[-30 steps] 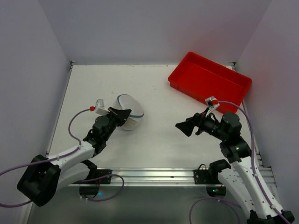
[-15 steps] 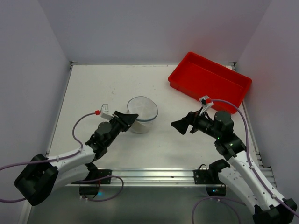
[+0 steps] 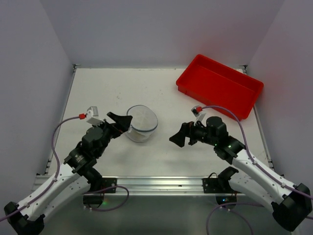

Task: Unzip the laundry bag and remove the bra

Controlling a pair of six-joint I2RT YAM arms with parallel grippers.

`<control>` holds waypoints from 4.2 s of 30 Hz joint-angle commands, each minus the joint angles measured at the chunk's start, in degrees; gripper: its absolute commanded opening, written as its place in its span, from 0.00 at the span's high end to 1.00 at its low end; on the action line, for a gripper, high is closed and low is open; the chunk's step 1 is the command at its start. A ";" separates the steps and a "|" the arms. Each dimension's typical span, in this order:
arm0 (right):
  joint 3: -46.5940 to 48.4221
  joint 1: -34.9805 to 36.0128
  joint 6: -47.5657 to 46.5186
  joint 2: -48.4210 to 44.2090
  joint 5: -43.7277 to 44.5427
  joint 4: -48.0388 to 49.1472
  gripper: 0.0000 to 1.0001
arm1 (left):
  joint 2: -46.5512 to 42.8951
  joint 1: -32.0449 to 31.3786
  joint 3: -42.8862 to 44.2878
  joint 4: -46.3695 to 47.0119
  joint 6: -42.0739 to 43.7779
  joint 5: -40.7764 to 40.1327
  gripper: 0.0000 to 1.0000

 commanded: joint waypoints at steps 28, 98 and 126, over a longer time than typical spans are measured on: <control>5.77 11.09 -0.91 7.33 5.70 4.85 0.01 | 45.10 26.17 20.80 0.64 29.56 48.49 0.47; 15.36 26.91 20.19 47.14 21.87 32.80 0.66 | 20.67 13.17 2.78 4.17 -12.98 23.02 1.00; 16.24 26.38 25.20 47.50 30.75 33.15 0.74 | 18.21 11.67 1.37 5.13 -18.78 20.65 1.00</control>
